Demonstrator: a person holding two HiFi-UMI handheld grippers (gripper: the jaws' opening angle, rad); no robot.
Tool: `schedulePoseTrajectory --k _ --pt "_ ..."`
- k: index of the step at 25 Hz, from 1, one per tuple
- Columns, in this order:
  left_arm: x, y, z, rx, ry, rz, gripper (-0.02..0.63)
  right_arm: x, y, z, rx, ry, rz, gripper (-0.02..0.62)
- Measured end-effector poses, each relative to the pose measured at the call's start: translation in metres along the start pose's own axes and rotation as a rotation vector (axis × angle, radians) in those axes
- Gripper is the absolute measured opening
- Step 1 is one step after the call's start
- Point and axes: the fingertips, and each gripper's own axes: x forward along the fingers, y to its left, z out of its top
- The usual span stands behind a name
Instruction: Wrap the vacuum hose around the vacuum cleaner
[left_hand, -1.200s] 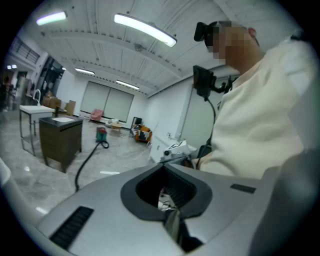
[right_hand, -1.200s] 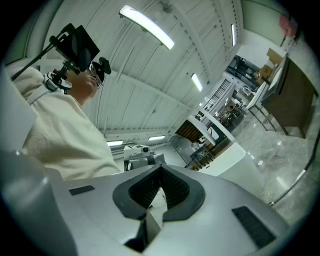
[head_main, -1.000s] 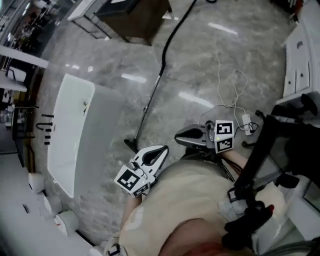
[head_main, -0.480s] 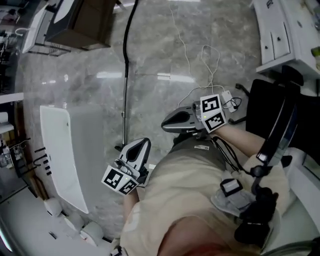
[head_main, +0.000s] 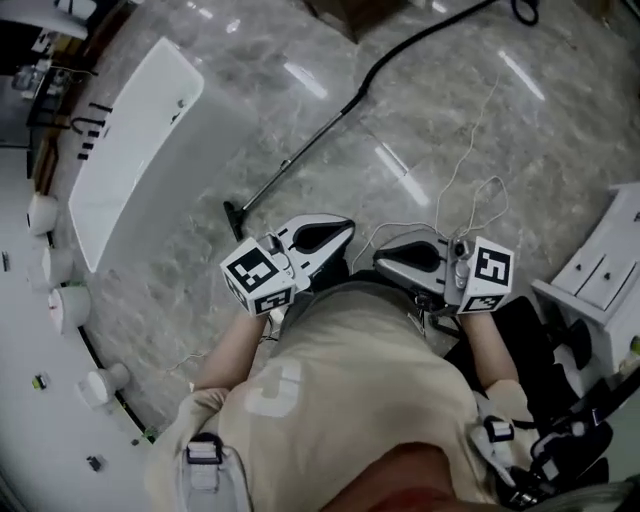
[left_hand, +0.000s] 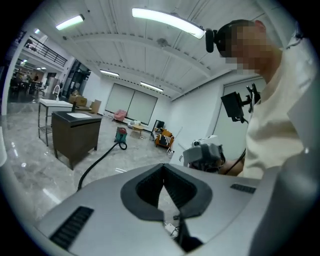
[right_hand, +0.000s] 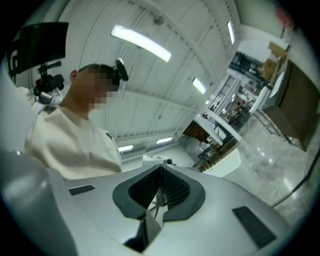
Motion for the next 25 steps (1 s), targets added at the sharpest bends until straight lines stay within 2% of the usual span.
schedulePoseTrajectory --k 3,5,8,10,14,16,18,21,25 --pt "-0.005 0.0 0.005 -0.012 -0.039 0.041 0.002 0.024 0.041 -0.031 -0.051 0.289 0.163 0.003" --pt "-0.008 0.004 0.003 -0.008 -0.042 0.045 0.002 0.033 0.059 -0.052 -0.045 0.405 0.236 0.003" --pt "-0.009 0.013 -0.001 -0.016 -0.041 0.026 0.002 0.037 0.061 -0.056 -0.021 0.42 0.284 0.003" --pt "-0.01 0.016 0.0 -0.032 -0.052 -0.013 0.002 0.038 0.056 -0.054 -0.059 0.467 0.276 0.003" --pt "-0.022 0.016 0.019 -0.121 -0.157 -0.177 0.002 0.055 0.036 -0.051 -0.136 0.59 0.304 0.003" --pt "-0.029 0.016 0.03 -0.173 -0.219 -0.277 0.002 0.069 0.022 -0.052 -0.107 0.633 0.335 0.003" --pt "-0.037 0.02 0.038 -0.19 -0.253 -0.353 0.002 0.088 0.005 -0.053 -0.034 0.691 0.353 0.003" --pt "-0.054 0.044 0.048 -0.162 -0.269 -0.404 0.002 0.122 -0.02 -0.048 0.039 0.75 0.385 0.003" --pt "-0.088 0.088 0.061 -0.163 -0.301 -0.466 0.002 0.174 -0.047 -0.044 0.049 0.765 0.414 0.003"
